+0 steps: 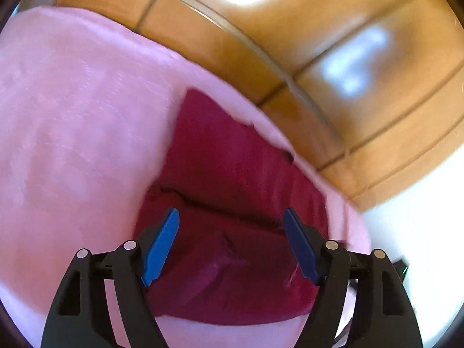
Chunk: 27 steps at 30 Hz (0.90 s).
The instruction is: Fold small clothes
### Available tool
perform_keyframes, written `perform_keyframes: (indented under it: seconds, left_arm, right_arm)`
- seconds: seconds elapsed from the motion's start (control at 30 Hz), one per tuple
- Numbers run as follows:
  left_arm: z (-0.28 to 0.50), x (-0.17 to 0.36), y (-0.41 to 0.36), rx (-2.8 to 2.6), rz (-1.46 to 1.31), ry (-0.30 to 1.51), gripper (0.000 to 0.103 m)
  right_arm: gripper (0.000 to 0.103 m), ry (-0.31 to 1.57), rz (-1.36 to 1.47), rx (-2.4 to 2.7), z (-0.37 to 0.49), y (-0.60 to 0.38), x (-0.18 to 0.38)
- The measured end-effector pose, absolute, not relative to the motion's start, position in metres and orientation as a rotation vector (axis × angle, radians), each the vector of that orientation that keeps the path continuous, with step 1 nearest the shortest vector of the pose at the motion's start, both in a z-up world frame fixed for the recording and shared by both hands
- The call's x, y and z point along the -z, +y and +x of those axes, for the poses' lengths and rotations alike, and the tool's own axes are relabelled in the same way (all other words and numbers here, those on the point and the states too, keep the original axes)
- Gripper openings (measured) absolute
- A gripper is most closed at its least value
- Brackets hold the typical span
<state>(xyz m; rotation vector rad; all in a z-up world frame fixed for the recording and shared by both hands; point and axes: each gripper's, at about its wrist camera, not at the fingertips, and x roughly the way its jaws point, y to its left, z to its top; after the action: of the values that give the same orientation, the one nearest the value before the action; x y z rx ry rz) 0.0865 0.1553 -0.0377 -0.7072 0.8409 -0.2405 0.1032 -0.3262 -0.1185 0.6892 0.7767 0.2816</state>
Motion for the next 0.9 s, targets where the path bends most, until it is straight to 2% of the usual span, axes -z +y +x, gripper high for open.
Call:
perform_keyframes:
  seconds: [0.1, 0.27, 0.5, 0.57, 0.6, 0.63, 0.73, 0.8, 0.9]
  left_arm:
    - [0.078, 0.037, 0.173, 0.186, -0.692, 0.822, 0.073]
    - [0.055, 0.057, 0.168, 0.224, -0.545, 0.869, 0.073]
    - [0.023, 0.075, 0.114, 0.293, -0.179, 0.881, 0.073]
    - [0.027, 0.080, 0.100, 0.242, -0.050, 0.869, 0.073]
    - [0.033, 0.084, 0.099, 0.214, -0.034, 0.878, 0.069]
    - [0.038, 0.086, 0.102, 0.211, -0.065, 0.894, 0.054]
    - [0.055, 0.090, 0.139, 0.222, -0.358, 0.946, 0.023]
    - [0.060, 0.093, 0.174, 0.188, -0.578, 0.939, 0.019]
    - [0.057, 0.082, 0.179, 0.186, -0.514, 0.898, 0.020]
  right_arm:
    - [0.080, 0.754, 0.714, -0.262, 0.088, -0.335, 0.119]
    - [0.079, 0.795, 0.690, -0.194, 0.057, -0.344, 0.140]
    - [0.061, 0.825, 0.627, -0.147, 0.046, -0.333, 0.160]
    - [0.051, 0.828, 0.609, -0.148, 0.050, -0.328, 0.160]
    - [0.043, 0.832, 0.602, -0.146, 0.052, -0.326, 0.160]
    - [0.036, 0.839, 0.594, -0.141, 0.055, -0.325, 0.161]
    - [0.026, 0.839, 0.605, -0.124, 0.060, -0.328, 0.161]
    - [0.026, 0.842, 0.602, -0.123, 0.061, -0.328, 0.162]
    - [0.026, 0.847, 0.583, -0.122, 0.061, -0.325, 0.164]
